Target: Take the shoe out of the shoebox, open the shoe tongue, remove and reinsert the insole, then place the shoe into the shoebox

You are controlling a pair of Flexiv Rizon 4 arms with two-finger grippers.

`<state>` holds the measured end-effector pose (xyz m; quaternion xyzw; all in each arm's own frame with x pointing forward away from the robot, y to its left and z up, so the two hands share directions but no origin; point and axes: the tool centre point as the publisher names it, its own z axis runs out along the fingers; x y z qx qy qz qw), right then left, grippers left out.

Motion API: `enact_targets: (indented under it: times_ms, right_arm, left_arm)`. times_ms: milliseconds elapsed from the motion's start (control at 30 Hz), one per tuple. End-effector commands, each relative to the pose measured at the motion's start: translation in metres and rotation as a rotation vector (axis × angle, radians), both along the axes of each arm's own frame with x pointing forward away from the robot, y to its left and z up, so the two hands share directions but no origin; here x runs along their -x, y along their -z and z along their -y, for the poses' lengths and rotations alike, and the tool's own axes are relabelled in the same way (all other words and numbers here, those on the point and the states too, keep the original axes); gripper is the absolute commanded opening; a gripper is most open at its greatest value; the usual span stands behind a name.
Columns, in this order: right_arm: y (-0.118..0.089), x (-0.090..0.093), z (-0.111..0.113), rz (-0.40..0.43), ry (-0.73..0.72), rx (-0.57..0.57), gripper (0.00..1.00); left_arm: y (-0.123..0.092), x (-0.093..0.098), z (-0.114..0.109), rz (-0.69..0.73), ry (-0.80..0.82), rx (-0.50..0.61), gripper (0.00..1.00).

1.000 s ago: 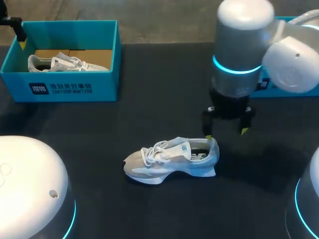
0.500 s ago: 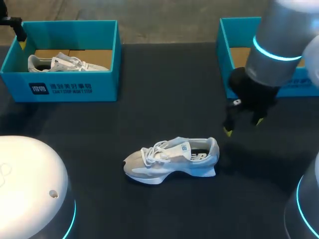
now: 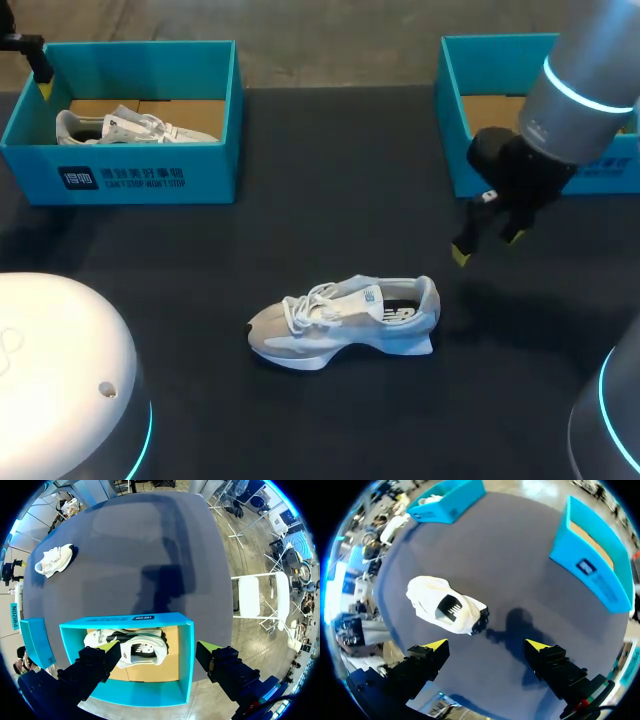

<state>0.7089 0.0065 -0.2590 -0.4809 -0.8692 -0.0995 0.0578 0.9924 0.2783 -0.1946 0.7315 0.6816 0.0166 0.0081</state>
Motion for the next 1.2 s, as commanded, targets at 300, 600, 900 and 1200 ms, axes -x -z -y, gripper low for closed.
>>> enact_targets:
  times_ms: [300, 600, 900, 1200]
  right_arm:
    - [0.008, 0.003, 0.043, 0.238, -0.254, -0.254, 1.00]
    - [0.031, -0.005, 0.047, 0.303, -0.427, -0.294, 1.00]
    - [0.031, -0.005, 0.047, 0.303, -0.427, -0.294, 1.00]
    - [0.031, -0.005, 0.047, 0.303, -0.427, -0.294, 1.00]
  left_arm:
    - [0.000, 0.001, 0.000, 0.002, 0.001, -0.002, 1.00]
    - [0.000, 0.001, 0.000, 0.002, 0.001, -0.002, 1.00]
    - [0.000, 0.001, 0.000, 0.002, 0.001, -0.002, 1.00]
    - [0.000, 0.001, 0.000, 0.002, 0.001, -0.002, 1.00]
